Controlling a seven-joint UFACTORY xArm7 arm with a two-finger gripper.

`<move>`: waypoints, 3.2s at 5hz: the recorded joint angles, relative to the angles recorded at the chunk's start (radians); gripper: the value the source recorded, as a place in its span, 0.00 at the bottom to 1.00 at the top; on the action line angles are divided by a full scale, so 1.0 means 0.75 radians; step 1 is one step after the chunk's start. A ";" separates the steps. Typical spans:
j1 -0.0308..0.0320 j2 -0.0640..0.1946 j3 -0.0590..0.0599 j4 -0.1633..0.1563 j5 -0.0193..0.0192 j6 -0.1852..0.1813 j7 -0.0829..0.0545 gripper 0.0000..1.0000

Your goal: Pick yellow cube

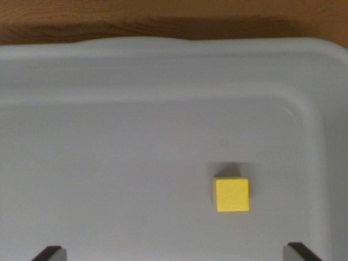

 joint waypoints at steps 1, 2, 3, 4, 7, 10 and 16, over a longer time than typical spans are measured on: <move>0.0000 0.000 0.000 0.000 0.0000 0.000 0.000 0.00; -0.0058 0.018 -0.003 -0.023 0.0037 -0.036 -0.014 0.00; -0.0058 0.018 -0.003 -0.023 0.0037 -0.036 -0.014 0.00; -0.0126 0.039 -0.006 -0.051 0.0081 -0.077 -0.031 0.00; -0.0198 0.062 -0.010 -0.080 0.0128 -0.122 -0.050 0.00; -0.0371 0.115 -0.019 -0.149 0.0240 -0.229 -0.093 0.00; -0.0665 0.207 -0.034 -0.268 0.0429 -0.410 -0.166 0.00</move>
